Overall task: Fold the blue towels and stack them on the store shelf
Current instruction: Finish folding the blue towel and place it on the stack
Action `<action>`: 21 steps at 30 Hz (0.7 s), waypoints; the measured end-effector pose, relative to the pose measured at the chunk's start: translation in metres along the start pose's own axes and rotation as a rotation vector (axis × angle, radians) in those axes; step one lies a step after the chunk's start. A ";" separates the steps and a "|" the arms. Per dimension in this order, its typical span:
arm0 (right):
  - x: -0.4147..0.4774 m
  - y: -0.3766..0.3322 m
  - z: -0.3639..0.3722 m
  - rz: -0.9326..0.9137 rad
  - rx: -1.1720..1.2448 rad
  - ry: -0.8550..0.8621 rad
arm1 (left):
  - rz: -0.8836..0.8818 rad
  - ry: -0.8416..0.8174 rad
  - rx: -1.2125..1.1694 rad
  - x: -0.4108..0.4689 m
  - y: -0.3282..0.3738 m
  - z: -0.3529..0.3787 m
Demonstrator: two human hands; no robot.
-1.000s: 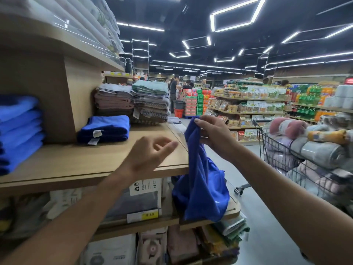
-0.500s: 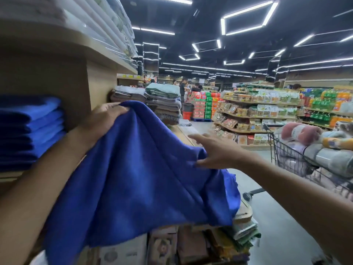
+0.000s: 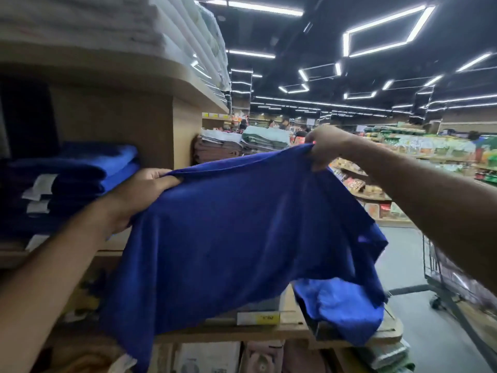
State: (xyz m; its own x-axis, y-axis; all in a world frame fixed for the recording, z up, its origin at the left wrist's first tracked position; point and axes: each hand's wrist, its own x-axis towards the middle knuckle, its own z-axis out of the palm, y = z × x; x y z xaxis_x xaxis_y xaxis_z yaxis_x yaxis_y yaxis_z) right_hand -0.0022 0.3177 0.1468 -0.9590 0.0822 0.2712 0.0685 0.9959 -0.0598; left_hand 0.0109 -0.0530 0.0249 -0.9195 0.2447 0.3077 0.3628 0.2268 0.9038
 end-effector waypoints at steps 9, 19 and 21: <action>0.077 -0.111 0.086 -0.335 -0.041 -0.012 | -0.453 -0.138 -0.697 -0.017 -0.047 0.028; -0.116 -0.135 0.162 -0.583 0.383 0.296 | -0.559 -0.265 -0.967 -0.027 -0.045 0.042; -0.148 -0.140 0.173 -0.537 0.339 0.273 | -0.585 -0.232 -1.049 -0.028 -0.040 0.051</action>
State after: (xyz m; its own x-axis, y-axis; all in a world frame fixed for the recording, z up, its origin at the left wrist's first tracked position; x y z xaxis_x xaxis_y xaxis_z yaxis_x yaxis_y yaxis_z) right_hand 0.0825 0.1598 -0.0510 -0.7295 -0.3680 0.5765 -0.5290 0.8379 -0.1345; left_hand 0.0300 -0.0207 -0.0353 -0.8153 0.5474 -0.1887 -0.4929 -0.4851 0.7223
